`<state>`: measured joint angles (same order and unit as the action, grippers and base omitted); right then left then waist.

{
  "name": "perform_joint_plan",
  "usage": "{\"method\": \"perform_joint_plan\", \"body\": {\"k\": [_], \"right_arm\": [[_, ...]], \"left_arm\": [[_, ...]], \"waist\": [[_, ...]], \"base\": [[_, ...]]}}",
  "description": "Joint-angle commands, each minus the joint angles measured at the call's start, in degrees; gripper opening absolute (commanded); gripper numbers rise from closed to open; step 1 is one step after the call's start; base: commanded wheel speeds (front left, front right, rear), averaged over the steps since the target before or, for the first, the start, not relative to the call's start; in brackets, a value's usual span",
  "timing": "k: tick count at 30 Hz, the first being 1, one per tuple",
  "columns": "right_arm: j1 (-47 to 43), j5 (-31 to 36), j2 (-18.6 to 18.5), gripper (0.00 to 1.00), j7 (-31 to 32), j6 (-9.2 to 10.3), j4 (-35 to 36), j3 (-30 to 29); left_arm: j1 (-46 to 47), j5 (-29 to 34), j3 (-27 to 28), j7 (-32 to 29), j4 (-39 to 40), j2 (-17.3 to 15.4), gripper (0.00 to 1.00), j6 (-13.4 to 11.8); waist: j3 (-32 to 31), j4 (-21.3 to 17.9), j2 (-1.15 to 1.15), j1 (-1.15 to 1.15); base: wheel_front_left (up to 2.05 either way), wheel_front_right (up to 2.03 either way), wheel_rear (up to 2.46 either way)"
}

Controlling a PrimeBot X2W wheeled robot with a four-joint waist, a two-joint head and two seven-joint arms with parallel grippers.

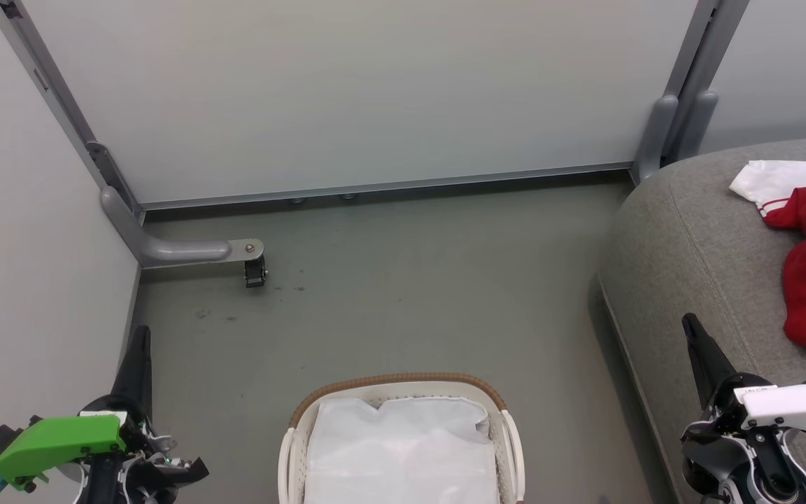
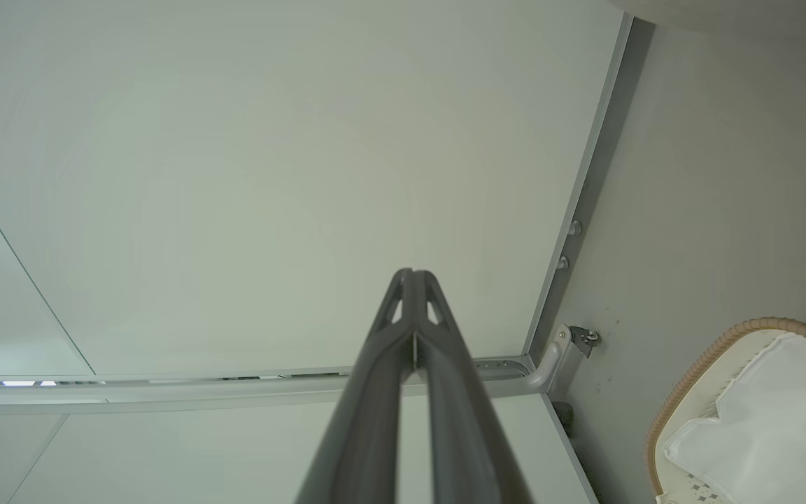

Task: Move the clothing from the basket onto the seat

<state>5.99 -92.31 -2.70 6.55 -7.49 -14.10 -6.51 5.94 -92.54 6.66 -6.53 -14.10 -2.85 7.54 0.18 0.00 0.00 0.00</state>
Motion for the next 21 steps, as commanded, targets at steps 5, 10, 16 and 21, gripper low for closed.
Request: {"method": "perform_joint_plan", "body": {"k": [5,10,16,21], "right_arm": [[0.5,-0.2,-0.3,0.0,0.2,0.0,0.2,-0.1],[0.5,-0.2,-0.3,0.0,0.2,0.0,0.2,-0.1],[0.5,-0.2,-0.3,0.0,0.2,0.0,0.2,-0.1],[0.5,-0.2,-0.3,0.0,0.2,0.0,0.2,-0.1]], "left_arm": [[0.7,0.3,0.1,-0.2,0.1,0.0,0.0,0.1],[0.7,0.3,0.2,-0.2,0.1,0.0,0.0,0.1],[0.7,0.3,0.1,-0.2,0.1,0.0,0.0,0.1],[0.7,0.3,0.1,-0.2,0.1,0.0,0.0,0.1]], "waist": [[0.0,0.0,0.0,0.0],[0.0,0.0,0.0,0.0],[0.0,0.0,0.0,0.0],[0.0,0.0,0.0,0.0]], "base": [[0.0,0.0,0.0],[0.0,0.0,0.0],[0.0,0.0,0.0],[0.0,0.0,0.0]]}}
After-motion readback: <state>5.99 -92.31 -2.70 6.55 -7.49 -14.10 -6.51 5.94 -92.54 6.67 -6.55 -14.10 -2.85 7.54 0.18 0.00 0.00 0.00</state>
